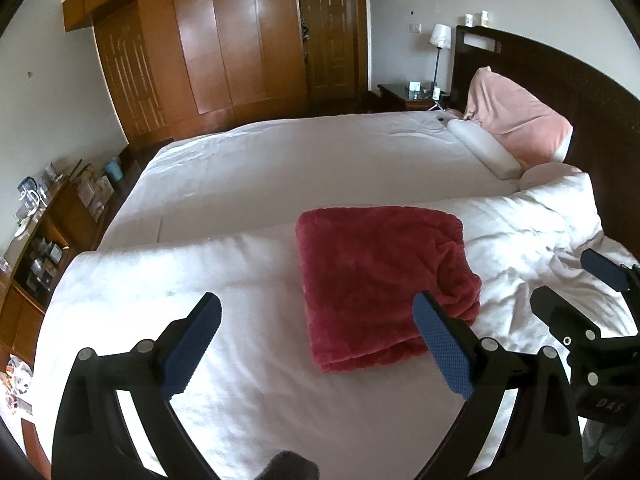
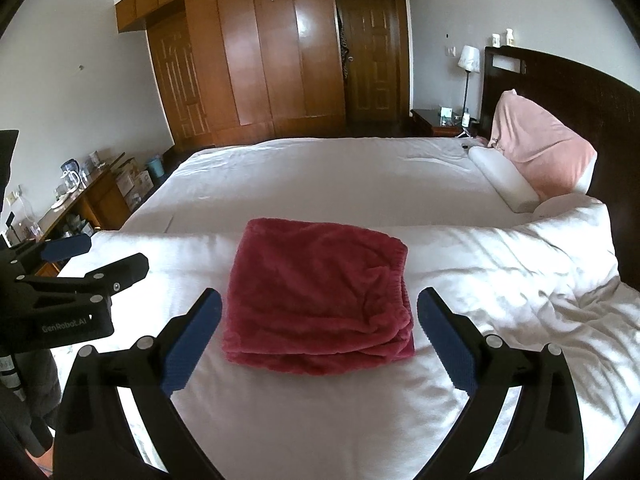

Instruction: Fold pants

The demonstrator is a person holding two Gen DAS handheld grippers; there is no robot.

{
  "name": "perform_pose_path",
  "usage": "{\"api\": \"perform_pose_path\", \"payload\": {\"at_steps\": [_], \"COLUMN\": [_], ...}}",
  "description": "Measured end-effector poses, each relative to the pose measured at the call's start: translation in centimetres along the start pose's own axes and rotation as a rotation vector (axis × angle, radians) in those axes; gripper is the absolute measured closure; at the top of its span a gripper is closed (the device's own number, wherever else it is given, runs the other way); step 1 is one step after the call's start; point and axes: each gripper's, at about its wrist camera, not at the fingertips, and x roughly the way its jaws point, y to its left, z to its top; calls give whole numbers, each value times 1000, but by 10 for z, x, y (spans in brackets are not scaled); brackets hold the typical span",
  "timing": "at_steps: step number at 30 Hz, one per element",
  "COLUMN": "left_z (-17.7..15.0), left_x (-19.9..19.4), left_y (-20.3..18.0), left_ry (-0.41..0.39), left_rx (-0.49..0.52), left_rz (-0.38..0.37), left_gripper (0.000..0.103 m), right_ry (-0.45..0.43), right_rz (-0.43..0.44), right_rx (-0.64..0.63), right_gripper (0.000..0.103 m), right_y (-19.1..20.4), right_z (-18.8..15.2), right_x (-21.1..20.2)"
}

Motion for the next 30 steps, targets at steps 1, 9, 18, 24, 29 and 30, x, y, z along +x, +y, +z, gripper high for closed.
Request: {"api": "perform_pose_path", "payload": {"at_steps": [1,9,18,24,29,30], "left_z": [0,1,5,8,8,8], "left_x": [0,5,10,14,16,16], "left_y": [0,1,-8,-14,-16,-15], "left_ry": [1,25,24,29,28,24], "left_rx": [0,-12,18,36,44,46], "left_rz": [0,-31,-4,-2,-9,-9], "left_gripper": [7,7,7,7,7,7], "right_ry": [1,22,12,39,41,40], "right_rz": [1,1,-11,-15,-15,-16], "right_rx": [-1,3,13,7,3,1], "right_gripper": [4,4,4,4,4,4], "right_y": [1,-2,-9,-10,-9,-9], "right_z": [0,3,8,7,7,7], "right_x": [0,3,2,6,7,7]}}
